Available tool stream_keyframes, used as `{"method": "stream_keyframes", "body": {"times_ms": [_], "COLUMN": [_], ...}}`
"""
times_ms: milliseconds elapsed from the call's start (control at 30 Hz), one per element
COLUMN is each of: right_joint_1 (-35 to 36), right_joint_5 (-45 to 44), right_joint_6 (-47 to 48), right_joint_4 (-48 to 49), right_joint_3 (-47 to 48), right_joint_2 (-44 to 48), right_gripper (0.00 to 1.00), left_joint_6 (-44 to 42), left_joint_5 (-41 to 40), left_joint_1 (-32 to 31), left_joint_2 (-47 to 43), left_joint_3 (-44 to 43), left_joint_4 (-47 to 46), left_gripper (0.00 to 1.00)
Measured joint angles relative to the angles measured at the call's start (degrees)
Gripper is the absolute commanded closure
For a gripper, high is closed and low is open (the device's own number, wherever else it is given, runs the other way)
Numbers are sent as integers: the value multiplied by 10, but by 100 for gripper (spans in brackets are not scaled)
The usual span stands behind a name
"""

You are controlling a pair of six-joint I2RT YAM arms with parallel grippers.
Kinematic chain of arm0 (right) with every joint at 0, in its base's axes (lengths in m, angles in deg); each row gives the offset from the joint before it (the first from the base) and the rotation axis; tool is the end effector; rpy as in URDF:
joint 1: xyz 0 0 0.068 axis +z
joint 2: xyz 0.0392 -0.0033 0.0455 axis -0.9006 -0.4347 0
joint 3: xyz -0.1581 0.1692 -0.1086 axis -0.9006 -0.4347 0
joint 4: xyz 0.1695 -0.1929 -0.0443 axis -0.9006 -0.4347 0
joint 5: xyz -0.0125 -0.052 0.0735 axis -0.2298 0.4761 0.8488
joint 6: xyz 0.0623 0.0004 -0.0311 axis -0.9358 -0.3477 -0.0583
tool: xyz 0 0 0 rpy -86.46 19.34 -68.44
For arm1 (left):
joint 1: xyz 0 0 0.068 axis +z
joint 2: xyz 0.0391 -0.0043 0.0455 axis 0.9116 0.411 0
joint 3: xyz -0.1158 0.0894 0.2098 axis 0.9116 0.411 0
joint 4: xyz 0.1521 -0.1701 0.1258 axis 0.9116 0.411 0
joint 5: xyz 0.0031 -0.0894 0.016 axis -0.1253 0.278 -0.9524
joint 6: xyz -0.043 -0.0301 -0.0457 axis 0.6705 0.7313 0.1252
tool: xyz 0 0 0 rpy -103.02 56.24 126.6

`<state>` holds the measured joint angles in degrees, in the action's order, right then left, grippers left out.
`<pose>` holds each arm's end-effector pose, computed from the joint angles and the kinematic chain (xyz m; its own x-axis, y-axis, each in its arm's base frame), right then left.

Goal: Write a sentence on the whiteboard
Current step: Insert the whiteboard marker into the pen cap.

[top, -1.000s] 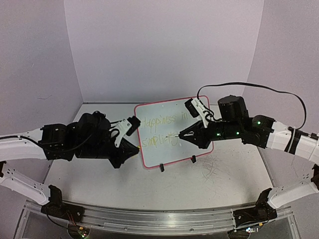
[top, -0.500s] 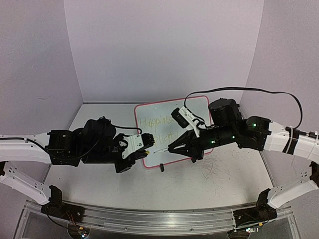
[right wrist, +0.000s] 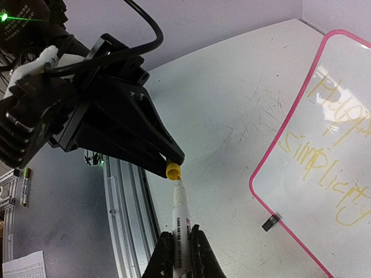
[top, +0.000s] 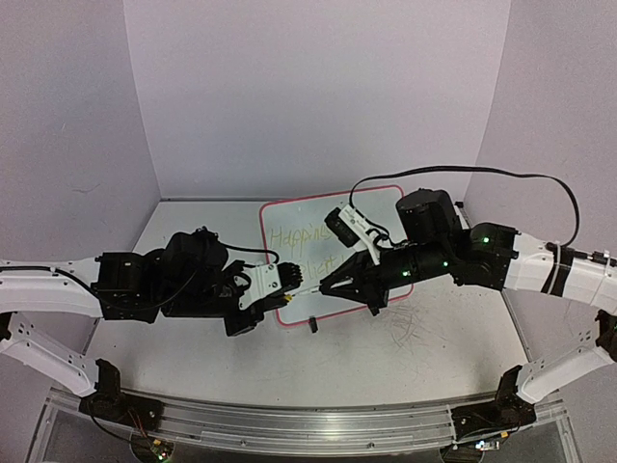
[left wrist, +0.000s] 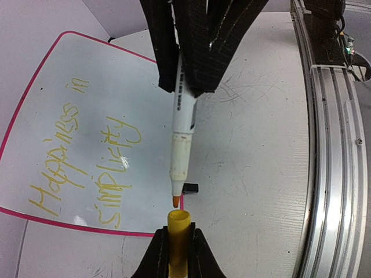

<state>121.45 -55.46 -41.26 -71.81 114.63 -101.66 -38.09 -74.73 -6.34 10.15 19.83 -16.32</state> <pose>0.1507 0.2834 0.3082 -0.2854 -0.3752 -0.8819 -0.9580 0.1386 0.2511 0.0982 -0.2751 0.2753 0.1769 0.6184 -0.7657 0.8957 0.2213 0.3856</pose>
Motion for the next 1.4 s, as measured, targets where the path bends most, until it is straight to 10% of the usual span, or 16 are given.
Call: {"method": "stream_keyframes", "body": {"times_ms": [1400], "right_joint_1": [11], "right_joint_5": [-8], "right_joint_6": [-7], "right_joint_4": [26], "right_joint_3": [0], "right_joint_2": [-24], "right_gripper": [100], "left_joint_6": [-2], "left_joint_5": [2], "left_joint_1": [0], "left_joint_2": [3], "left_joint_3": [5], "left_joint_4": [3], "left_gripper": [100]}}
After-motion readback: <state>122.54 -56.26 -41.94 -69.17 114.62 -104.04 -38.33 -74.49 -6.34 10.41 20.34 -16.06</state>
